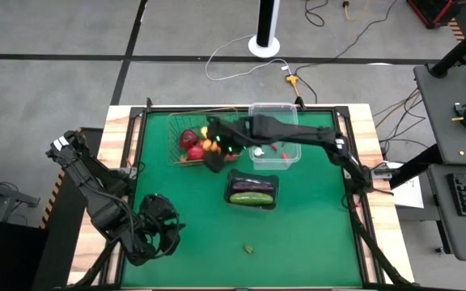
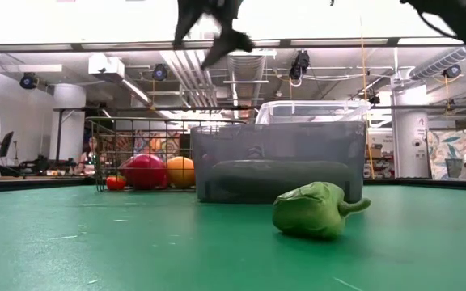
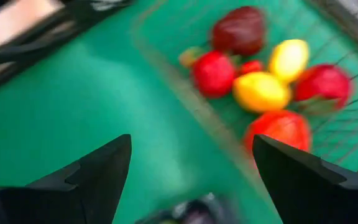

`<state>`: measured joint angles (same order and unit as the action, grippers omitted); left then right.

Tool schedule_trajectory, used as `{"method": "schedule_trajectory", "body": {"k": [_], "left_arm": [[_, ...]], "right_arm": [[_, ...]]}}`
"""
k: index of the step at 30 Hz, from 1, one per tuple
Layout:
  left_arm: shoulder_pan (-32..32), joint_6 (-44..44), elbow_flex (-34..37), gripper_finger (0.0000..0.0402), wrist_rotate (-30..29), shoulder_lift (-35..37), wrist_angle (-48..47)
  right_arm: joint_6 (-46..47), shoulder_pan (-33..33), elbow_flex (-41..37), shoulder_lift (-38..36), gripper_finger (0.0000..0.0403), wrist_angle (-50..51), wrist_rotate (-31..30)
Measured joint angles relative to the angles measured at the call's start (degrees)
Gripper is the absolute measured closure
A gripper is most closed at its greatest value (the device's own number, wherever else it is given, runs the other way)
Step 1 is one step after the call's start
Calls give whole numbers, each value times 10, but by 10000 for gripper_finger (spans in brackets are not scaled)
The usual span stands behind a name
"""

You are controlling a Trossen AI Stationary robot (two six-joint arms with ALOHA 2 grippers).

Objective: Sort produce into baskets
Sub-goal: Put the green bell pepper into the transparent bin

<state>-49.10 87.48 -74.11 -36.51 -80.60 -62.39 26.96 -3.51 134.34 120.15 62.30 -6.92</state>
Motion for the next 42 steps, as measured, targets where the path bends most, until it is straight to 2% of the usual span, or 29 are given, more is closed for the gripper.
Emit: {"method": "schedule_trajectory", "body": {"k": [8,14,21,31,38,42], "left_arm": [[0,-46,0,222,-3,0,-5],[0,-80,0,222,-4,0,-4],[-2,-90,0,222,-3,0,-4],[-2,-92,0,222,0,0,-2],[-6,-92,0,222,0,0,-2],[-6,-92,0,222,0,0,-2]], "right_arm": [[138,148,1,-41,76,22,11],[260,236,1,-15,77,63,-10],[374,299,0,50,78,153,-17],[349,314,0,171,79,166,102],[329,314,0,213,82,165,113],[315,314,0,213,109,162,93]]}}
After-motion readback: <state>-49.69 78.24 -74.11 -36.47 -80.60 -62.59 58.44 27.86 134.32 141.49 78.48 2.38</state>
